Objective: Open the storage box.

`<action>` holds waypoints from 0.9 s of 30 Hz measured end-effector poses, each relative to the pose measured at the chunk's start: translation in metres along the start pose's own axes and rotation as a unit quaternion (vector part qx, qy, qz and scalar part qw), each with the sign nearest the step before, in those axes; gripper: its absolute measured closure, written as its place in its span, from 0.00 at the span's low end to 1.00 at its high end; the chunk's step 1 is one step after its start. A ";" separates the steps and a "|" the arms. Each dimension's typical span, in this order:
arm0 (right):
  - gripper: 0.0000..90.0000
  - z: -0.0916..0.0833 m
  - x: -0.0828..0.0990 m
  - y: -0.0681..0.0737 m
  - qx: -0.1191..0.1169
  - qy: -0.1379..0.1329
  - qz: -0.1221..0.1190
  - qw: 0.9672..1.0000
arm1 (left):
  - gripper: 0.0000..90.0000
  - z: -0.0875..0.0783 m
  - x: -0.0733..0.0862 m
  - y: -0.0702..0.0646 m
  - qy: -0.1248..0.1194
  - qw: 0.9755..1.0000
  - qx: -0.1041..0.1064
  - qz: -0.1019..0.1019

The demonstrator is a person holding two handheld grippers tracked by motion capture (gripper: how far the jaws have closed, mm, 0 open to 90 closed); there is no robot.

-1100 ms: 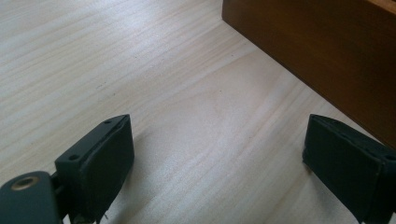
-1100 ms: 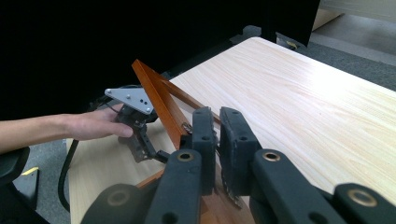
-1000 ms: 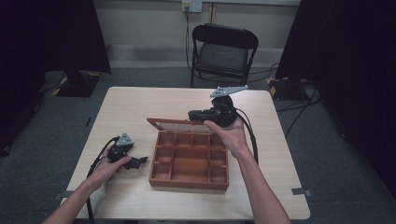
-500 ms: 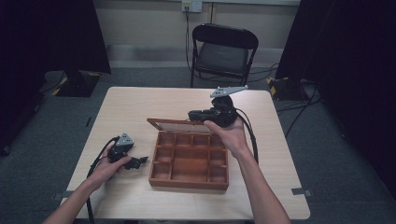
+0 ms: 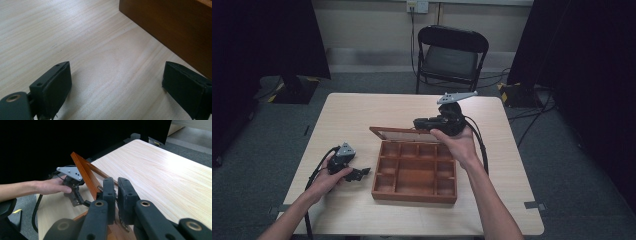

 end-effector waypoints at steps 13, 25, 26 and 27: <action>0.94 0.000 0.000 0.000 0.000 0.000 0.001 1.000 | 0.09 0.000 0.000 0.000 0.001 1.000 -0.001 0.001; 0.94 0.000 0.000 0.000 -0.001 0.000 0.000 1.000 | 0.09 0.000 0.000 0.000 0.001 1.000 -0.001 0.000; 0.94 0.000 0.000 0.000 0.000 0.000 0.001 1.000 | 0.09 0.000 0.000 0.000 0.002 1.000 -0.001 0.002; 0.94 0.000 0.000 0.000 0.001 0.000 0.000 1.000 | 0.09 0.000 0.000 0.000 0.002 1.000 0.000 0.000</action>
Point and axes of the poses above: each handheld gripper's, and its own axes: z roughly forward along the jaws, x roughly out of its underside, y roughly to its left, the point moved 9 cm from there along z, roughly forward along the jaws, and after that the axes turned 15 degrees about y, right-handed, at the moved point
